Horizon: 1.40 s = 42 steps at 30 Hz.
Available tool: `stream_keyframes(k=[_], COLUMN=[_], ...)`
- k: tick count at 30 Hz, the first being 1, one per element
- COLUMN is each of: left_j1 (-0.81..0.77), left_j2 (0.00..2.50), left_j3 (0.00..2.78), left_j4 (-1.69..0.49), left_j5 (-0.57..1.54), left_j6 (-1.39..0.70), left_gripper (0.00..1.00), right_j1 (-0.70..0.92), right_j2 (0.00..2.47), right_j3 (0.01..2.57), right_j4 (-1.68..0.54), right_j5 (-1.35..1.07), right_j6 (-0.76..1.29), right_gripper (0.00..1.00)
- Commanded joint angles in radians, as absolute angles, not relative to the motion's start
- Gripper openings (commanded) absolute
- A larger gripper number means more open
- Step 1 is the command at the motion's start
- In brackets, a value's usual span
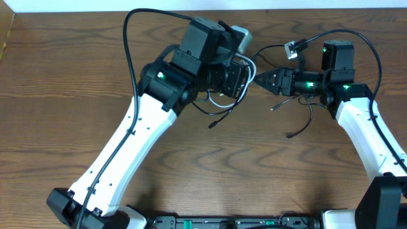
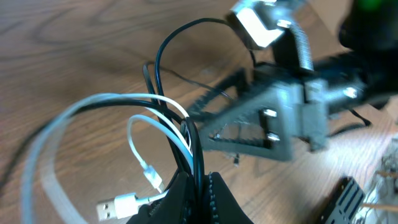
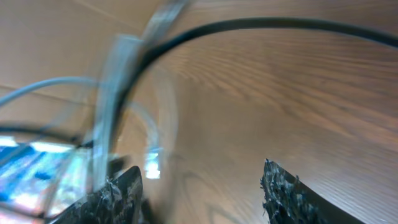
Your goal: Untangle cables
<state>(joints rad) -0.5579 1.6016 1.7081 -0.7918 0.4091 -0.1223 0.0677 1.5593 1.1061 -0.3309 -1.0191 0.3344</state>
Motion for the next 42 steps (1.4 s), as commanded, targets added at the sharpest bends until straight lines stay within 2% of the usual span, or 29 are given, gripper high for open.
stream_keyframes(k=[1, 10, 20, 24, 31, 39, 42], left_j1=[-0.519, -0.508, -0.508, -0.508, -0.505, -0.505, -0.505], left_j2=[1.601, 1.601, 1.601, 1.601, 1.601, 1.631, 1.646], left_j3=[1.708, 1.708, 1.708, 1.707, 1.706, 1.706, 1.706], left_j4=[-0.788, -0.788, -0.796, -0.806, -0.807, -0.810, -0.809], left_j5=[0.410, 0.411, 0.447, 0.456, 0.452, 0.452, 0.456], left_j6=[-0.171, -0.205, -0.232, -0.231, -0.231, -0.297, -0.335], left_gripper=[0.08, 0.07, 0.07, 0.07, 0.07, 0.07, 0.07], right_j1=[0.078, 0.133, 0.241, 0.254, 0.194, 0.178, 0.178], right_j2=[1.544, 1.544, 1.545, 1.545, 1.544, 1.544, 1.544], right_j3=[1.115, 1.115, 1.115, 1.115, 1.115, 1.115, 1.115], right_j4=[-0.322, -0.271, -0.236, -0.182, -0.228, -0.187, -0.183], right_j5=[-1.095, -1.079, -0.717, -0.738, -0.816, -1.040, -1.058], right_j6=[0.374, 0.415, 0.618, 0.635, 0.634, 0.519, 0.514], right_gripper=[0.58, 0.57, 0.44, 0.44, 0.44, 0.47, 0.49])
